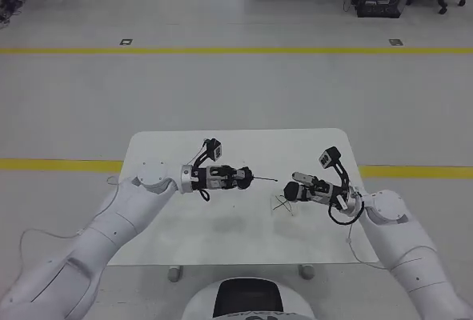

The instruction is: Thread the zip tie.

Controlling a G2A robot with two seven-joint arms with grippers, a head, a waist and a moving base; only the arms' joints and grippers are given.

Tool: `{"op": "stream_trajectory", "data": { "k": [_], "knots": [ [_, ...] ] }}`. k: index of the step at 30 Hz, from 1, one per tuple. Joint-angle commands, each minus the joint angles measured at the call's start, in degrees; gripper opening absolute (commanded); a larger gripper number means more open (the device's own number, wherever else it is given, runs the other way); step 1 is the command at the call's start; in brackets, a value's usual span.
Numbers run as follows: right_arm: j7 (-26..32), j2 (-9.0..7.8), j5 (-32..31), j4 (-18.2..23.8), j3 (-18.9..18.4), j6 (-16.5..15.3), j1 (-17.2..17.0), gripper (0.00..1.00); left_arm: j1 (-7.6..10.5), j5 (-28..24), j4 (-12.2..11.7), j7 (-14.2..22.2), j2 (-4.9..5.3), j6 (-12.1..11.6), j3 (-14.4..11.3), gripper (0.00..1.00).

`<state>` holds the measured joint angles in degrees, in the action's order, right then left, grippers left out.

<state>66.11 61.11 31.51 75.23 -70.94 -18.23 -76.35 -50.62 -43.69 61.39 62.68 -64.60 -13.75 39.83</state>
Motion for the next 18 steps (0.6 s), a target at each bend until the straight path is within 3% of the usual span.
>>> {"op": "stream_trajectory", "data": {
  "k": [1,3,5,10,12,18],
  "knots": [
    [4.4,0.15,2.2,-2.0,0.7,-0.2,1.3,1.0,0.04,-1.4,-0.6,1.0,-0.24,0.8,0.0,0.0],
    [6.7,0.32,3.5,-3.8,1.5,0.1,2.4,1.0,0.51,0.8,-1.1,1.3,-0.4,0.0,-0.6,0.0],
    [6.7,0.32,3.5,-3.8,1.5,0.1,2.4,1.0,1.01,4.0,-1.0,0.4,-0.46,-2.8,-0.9,0.0],
    [6.3,0.33,3.4,-3.8,1.4,0.1,2.4,1.0,1.01,4.0,-1.0,0.4,-0.46,-2.8,-0.9,0.0],
    [4.9,0.38,3.8,-3.3,1.4,0.2,2.0,1.0,0.39,5.1,-0.2,-1.4,-0.45,-1.3,-1.1,0.0],
    [6.9,0.39,4.1,-3.8,1.6,-1.2,2.3,1.0,-0.33,2.6,0.2,2.4,-0.29,1.3,-0.6,0.0]
  ]
}}
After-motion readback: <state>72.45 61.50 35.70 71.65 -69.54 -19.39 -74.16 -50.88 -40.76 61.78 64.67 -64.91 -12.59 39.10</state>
